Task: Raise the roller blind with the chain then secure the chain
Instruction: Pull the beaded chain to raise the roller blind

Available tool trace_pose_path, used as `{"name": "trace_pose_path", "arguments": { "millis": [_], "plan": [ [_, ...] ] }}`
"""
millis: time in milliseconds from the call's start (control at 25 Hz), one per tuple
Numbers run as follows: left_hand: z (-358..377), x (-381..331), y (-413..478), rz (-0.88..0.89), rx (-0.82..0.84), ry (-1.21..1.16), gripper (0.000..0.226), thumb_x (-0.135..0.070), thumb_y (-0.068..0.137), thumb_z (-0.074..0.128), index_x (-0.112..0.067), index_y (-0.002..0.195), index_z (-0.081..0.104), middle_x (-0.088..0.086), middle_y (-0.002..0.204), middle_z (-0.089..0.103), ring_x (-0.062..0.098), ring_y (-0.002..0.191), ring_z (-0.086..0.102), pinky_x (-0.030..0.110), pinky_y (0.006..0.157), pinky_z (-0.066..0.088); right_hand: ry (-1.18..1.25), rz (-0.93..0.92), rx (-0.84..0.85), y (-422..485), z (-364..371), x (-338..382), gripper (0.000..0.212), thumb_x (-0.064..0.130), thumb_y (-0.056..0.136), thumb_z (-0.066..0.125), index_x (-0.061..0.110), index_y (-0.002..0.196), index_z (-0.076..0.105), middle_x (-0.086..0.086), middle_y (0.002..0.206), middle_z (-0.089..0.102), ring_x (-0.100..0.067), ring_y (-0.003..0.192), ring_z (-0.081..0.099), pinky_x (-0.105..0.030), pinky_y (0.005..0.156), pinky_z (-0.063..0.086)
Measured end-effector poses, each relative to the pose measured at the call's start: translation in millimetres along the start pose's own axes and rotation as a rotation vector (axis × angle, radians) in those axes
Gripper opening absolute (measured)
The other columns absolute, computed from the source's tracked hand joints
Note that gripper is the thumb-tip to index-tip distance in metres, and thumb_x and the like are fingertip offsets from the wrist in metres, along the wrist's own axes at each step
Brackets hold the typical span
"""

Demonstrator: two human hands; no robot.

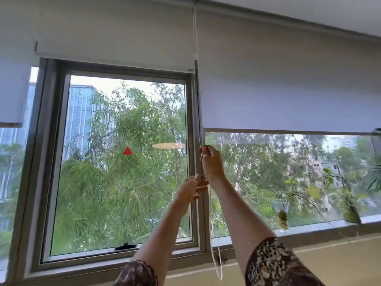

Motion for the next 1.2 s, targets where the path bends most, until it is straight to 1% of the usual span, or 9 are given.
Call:
{"name": "trace_pose_path", "arguments": {
  "millis": [120, 240, 360, 480, 600, 760, 880, 1000, 1200],
  "plan": [
    [-9.7, -27.7, 31.8, 0.064, -0.056, -0.112, 0.040, -0.036, 0.100, 0.040, -0.009, 0.099, 0.069, 0.004, 0.092, 0.074, 0.019, 0.085, 0.067, 0.038, 0.080, 0.053, -0.023, 0.001, 0.043, -10.7, 4.5, -28.4, 0.023, 0.010, 0.099, 0.040, 0.004, 0.105, 0.061, -0.013, 0.090, 0.068, -0.023, 0.078, 0.065, -0.036, 0.071, 0.054],
    [-10.1, -54.9, 55.7, 0.075, -0.079, -0.180, 0.032, -0.033, 0.097, 0.048, -0.008, 0.104, 0.067, 0.002, 0.092, 0.075, 0.014, 0.078, 0.070, 0.030, 0.065, 0.052, -0.045, -0.036, 0.046, -32.0, 8.4, -61.4, 0.023, 0.007, 0.097, 0.044, 0.009, 0.090, 0.065, 0.004, 0.065, 0.058, -0.005, 0.052, 0.045, -0.020, 0.050, 0.035],
    [-7.0, -54.2, 68.8, 0.039, -0.096, -0.126, 0.019, -0.026, 0.094, 0.056, -0.011, 0.097, 0.069, -0.005, 0.079, 0.075, 0.013, 0.078, 0.069, 0.036, 0.078, 0.053, -0.071, -0.004, 0.099, -56.1, 12.9, -91.8, 0.026, 0.013, 0.099, 0.045, 0.017, 0.079, 0.061, 0.011, 0.047, 0.046, 0.000, 0.039, 0.033, -0.014, 0.041, 0.024],
    [-7.3, -45.7, 74.3, 0.017, -0.203, -0.223, 0.016, -0.022, 0.093, 0.057, -0.012, 0.091, 0.071, -0.005, 0.070, 0.073, 0.012, 0.070, 0.067, 0.032, 0.072, 0.055, -0.078, 0.027, 0.189, -76.6, 16.9, -113.6, 0.024, 0.013, 0.099, 0.044, 0.016, 0.082, 0.061, 0.013, 0.044, 0.048, 0.000, 0.037, 0.031, -0.012, 0.039, 0.023],
    [-10.8, -37.5, 73.2, 0.014, -0.344, -0.241, 0.023, -0.007, 0.094, 0.052, -0.014, 0.084, 0.071, -0.002, 0.064, 0.062, 0.008, 0.054, 0.056, 0.023, 0.048, 0.051, -0.102, 0.064, 0.244, -84.6, 14.7, -126.0, 0.026, 0.012, 0.099, 0.044, 0.017, 0.078, 0.059, 0.012, 0.047, 0.047, 0.000, 0.038, 0.033, -0.012, 0.040, 0.025],
    [0.0, -32.3, 66.3, 0.075, -0.302, -0.118, 0.041, 0.009, 0.087, 0.037, -0.017, 0.074, 0.065, -0.001, 0.060, 0.052, 0.009, 0.044, 0.044, 0.023, 0.042, 0.037, -0.058, 0.277, 0.405, -76.8, 4.9, -138.9, 0.024, 0.012, 0.100, 0.040, 0.002, 0.093, 0.060, -0.007, 0.065, 0.062, -0.011, 0.052, 0.055, -0.019, 0.049, 0.042],
    [9.7, -28.1, 59.1, 0.099, -0.262, -0.106, 0.038, 0.009, 0.087, 0.039, -0.016, 0.072, 0.063, 0.000, 0.060, 0.052, 0.011, 0.049, 0.041, 0.023, 0.043, 0.033, -0.035, 0.320, 0.281, -49.0, -13.6, -133.2, 0.029, 0.016, 0.101, 0.036, 0.004, 0.107, 0.061, -0.019, 0.093, 0.071, -0.026, 0.080, 0.066, -0.032, 0.071, 0.050],
    [20.1, -17.2, 55.2, 0.083, -0.235, -0.122, 0.039, 0.011, 0.086, 0.041, -0.017, 0.073, 0.064, 0.000, 0.063, 0.055, 0.012, 0.054, 0.045, 0.024, 0.048, 0.040, 0.046, 0.249, 0.155, -8.4, -21.3, -104.8, 0.037, 0.023, 0.103, 0.033, 0.001, 0.107, 0.062, -0.023, 0.099, 0.069, -0.032, 0.089, 0.064, -0.042, 0.082, 0.052],
    [38.1, -1.7, 44.3, 0.087, -0.212, -0.133, 0.047, 0.014, 0.082, 0.039, -0.023, 0.073, 0.065, -0.002, 0.055, 0.054, 0.006, 0.038, 0.041, 0.020, 0.039, 0.033, 0.098, 0.190, 0.113, 44.3, -10.0, -45.7, 0.037, 0.030, 0.102, 0.035, 0.002, 0.105, 0.059, -0.011, 0.075, 0.068, -0.020, 0.063, 0.066, -0.030, 0.060, 0.055]
  ]
}}
Point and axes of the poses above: each hand's wrist, its own y-axis towards the middle knuckle, its own z-axis out of the palm, x = y × z, the point moved 8 cm from there along y, towards the middle knuckle
